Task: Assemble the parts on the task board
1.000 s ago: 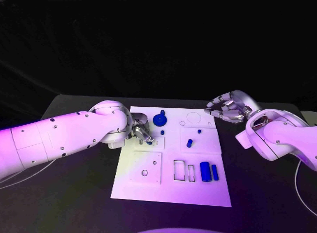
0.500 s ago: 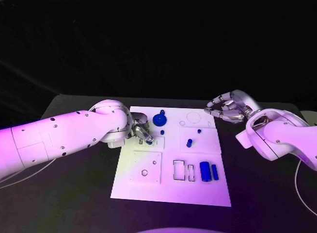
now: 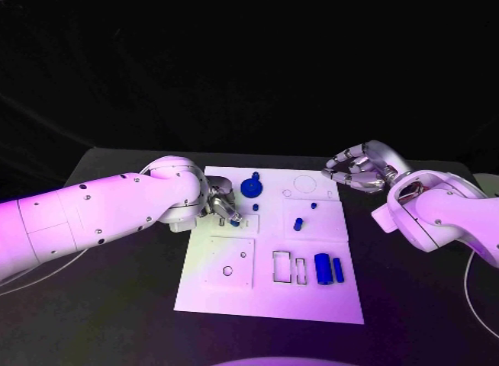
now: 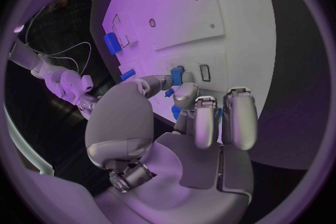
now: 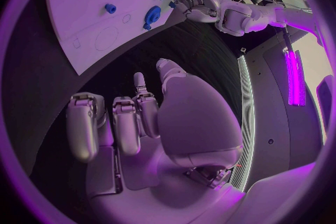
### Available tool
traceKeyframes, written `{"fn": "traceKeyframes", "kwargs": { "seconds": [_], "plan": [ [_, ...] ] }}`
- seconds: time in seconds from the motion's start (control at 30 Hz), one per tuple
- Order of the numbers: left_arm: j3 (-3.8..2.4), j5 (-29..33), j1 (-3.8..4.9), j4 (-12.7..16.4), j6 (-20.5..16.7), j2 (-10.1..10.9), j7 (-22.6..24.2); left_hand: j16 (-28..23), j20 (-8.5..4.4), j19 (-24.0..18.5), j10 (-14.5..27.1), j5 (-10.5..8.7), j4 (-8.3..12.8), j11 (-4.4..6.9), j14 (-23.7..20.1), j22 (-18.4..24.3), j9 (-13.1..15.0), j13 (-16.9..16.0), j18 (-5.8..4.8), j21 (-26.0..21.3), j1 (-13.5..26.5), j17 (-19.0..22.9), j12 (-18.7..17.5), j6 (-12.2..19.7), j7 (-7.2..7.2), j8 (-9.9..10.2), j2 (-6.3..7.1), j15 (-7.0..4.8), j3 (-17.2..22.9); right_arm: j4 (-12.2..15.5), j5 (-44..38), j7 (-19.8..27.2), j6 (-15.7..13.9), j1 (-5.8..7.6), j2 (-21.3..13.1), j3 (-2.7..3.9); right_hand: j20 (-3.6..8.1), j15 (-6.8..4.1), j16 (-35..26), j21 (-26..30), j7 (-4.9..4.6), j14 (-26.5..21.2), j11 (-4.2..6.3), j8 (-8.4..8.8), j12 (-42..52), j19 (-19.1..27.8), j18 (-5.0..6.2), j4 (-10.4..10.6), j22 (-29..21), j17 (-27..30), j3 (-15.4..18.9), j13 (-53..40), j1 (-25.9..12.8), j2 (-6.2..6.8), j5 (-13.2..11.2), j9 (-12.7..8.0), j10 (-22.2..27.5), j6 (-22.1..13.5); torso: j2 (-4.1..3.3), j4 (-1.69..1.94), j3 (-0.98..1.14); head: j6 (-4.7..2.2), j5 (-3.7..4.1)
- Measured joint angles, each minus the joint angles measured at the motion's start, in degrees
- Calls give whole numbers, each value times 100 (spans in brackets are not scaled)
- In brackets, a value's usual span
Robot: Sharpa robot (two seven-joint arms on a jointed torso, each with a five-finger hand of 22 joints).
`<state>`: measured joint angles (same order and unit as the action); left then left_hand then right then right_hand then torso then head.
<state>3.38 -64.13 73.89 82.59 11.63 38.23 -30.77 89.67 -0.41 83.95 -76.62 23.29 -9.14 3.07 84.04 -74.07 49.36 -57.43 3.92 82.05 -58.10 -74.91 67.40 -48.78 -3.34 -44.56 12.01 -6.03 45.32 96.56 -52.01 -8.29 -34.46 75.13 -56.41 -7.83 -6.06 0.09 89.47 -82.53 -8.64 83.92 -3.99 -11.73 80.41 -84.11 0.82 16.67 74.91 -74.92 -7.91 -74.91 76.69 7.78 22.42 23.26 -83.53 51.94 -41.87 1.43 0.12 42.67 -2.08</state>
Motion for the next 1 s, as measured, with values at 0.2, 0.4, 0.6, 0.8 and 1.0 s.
{"fn": "traceKeyframes", "kwargs": {
  "seconds": [0.2,0.4,0.6,0.8,1.0],
  "plan": [
    [-2,-2,0,6,14,4,0,0,0,0,-20,24,51,18,-20,-13,16,-33,0,0,-2,0,0,-1,1,6,-2,-20,14,3,0,0,-2,-1,-8,0,0,0,0,0,0,0,0,0,0,0,0,0,4,0,0,0,0,0,0,0,0,0,0,1,0,19,-1],
    [-2,16,-1,7,29,5,0,0,-20,20,-60,613,74,40,1,-37,81,-15,1,0,-5,0,0,-43,2,7,-5,-41,-8,5,0,0,-3,-1,-12,0,0,0,0,0,0,0,0,0,0,0,0,0,4,1,0,0,0,0,0,0,0,0,1,3,1,35,-5],
    [-1,42,-1,2,25,6,-1,-2,-20,20,-62,666,74,39,1,-43,84,-9,0,0,-5,0,0,-71,-11,8,-5,-41,-8,6,0,0,-4,-1,-13,0,0,0,0,0,0,0,0,0,0,0,0,0,3,1,0,1,0,0,0,0,0,0,1,2,2,33,-13],
    [-1,67,0,-11,24,1,-6,-2,-20,20,-62,667,74,38,1,-42,84,-3,1,-1,-5,0,0,-72,-11,8,-4,-41,-8,9,0,0,-7,-1,-21,0,0,0,0,0,0,0,0,0,0,0,0,0,3,1,0,1,0,0,0,0,0,0,1,-2,2,37,-14],
    [-2,82,3,-32,40,-14,-17,-3,-20,20,-63,666,74,37,1,-42,84,5,1,-1,-5,0,0,-74,-11,8,-4,-40,-7,14,0,0,-9,-1,-25,0,0,0,0,0,0,0,0,0,0,0,0,0,3,1,0,0,0,0,0,0,0,0,-1,-2,2,39,-14]
  ]
}}
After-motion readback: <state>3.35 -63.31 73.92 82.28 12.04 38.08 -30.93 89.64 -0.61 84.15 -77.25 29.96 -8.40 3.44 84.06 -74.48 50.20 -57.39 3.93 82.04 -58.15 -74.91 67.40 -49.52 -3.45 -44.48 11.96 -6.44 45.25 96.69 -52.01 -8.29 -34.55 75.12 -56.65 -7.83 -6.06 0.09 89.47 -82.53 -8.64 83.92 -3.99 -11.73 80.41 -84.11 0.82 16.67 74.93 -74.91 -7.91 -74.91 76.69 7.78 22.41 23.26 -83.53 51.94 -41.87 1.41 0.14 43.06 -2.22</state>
